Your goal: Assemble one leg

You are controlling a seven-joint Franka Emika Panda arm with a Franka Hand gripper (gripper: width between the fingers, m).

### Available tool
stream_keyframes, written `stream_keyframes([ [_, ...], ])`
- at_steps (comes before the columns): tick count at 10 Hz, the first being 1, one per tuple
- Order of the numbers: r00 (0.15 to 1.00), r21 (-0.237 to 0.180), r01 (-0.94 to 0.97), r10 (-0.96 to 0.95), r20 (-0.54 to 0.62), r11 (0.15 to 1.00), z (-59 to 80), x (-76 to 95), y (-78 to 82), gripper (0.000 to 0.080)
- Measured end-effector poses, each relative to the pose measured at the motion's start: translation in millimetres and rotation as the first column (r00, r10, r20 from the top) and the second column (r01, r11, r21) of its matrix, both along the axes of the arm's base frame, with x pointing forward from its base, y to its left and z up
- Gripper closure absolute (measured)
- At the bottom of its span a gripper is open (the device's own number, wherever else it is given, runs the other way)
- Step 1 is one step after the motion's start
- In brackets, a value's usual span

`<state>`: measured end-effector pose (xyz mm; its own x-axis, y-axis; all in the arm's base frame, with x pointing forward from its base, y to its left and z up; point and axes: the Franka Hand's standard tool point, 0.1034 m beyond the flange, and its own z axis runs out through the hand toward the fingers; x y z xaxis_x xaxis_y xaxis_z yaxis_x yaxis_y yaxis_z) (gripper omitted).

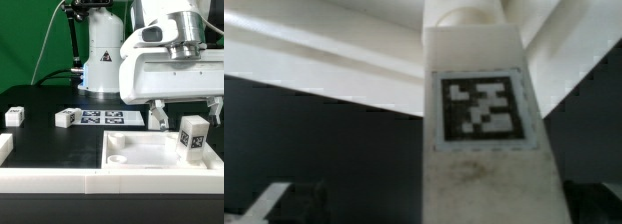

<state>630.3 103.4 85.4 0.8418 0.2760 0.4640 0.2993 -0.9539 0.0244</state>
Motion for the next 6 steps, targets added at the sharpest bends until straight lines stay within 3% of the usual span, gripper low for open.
stream_keyframes([
  [3, 0.957, 0.005, -0.012, 0.013, -0.29, 1.0, 3.0, 4.6, 3.5, 0.015],
  [6, 0.852, -0.015, -0.027, 0.016, -0.524, 1.0, -0.6, -9.5, 9.1, 0.015],
])
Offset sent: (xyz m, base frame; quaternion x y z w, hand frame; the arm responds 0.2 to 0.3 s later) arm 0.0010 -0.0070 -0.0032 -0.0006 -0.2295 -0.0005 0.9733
